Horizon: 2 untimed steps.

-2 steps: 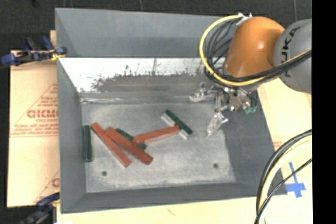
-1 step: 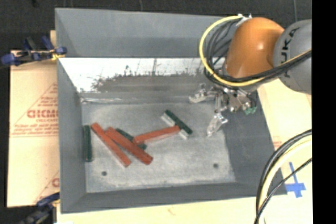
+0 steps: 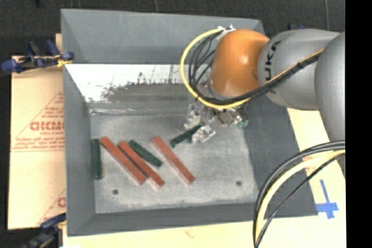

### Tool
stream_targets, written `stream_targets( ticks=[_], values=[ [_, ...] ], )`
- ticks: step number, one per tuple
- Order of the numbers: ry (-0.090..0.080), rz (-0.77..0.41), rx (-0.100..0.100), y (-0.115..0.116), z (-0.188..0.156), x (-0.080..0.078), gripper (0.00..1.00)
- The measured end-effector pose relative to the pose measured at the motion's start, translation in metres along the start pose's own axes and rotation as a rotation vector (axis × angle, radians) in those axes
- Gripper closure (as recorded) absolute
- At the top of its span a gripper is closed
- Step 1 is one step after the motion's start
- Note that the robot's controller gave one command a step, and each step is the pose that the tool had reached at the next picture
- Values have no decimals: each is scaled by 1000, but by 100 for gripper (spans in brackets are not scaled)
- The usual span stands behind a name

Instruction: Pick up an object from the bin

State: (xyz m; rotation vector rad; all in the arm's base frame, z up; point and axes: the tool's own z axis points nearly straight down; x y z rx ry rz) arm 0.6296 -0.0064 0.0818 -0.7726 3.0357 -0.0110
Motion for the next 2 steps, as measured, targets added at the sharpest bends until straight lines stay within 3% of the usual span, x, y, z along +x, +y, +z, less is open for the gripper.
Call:
stream_targets(
  ticks=[1,2],
  values=[
    [0,0,0,0,0,0,100],
    [0,17,-4,-5,-190,3,100]
  ],
)
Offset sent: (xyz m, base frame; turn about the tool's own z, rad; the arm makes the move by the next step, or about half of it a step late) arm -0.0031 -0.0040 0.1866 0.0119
